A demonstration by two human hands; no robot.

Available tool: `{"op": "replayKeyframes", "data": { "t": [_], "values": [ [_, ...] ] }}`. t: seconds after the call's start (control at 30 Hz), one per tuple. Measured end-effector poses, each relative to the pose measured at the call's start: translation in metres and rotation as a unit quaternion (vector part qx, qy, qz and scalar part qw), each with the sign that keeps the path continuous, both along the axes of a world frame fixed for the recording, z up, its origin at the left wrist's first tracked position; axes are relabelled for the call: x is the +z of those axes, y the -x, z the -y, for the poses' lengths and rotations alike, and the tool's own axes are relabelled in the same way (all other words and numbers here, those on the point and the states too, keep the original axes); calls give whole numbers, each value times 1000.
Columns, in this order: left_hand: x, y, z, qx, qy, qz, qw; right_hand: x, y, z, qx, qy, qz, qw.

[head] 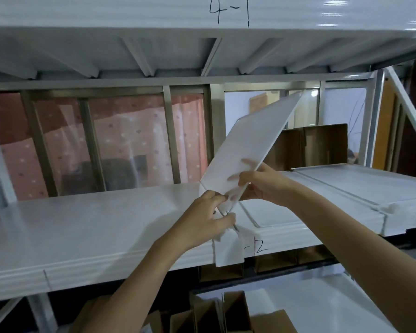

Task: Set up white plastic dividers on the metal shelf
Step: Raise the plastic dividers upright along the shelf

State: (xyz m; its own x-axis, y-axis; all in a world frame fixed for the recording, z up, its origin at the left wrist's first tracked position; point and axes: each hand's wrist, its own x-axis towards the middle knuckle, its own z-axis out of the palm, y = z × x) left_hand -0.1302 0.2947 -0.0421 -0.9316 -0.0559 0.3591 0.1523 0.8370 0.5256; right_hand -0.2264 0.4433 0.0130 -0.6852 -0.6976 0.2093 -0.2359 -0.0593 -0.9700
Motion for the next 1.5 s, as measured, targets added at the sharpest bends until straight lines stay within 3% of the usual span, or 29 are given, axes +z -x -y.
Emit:
{"op": "replayKeyframes", "data": {
  "t": [0.2,0.77,1.37,1.5],
  "values": [
    [-9,7,0,-11,-104,8,994,-3,0,4,-25,-81,-70,994],
    [-2,1,5,29,-146,13,989,1,-11,20,-25,-121,-95,988],
    [9,-7,-15,76,-41,52,995,6,-23,23,-58,-176,-123,975],
    [12,-3,-19,111,67,39,991,3,-26,26,-73,-193,-152,967]
  ]
}}
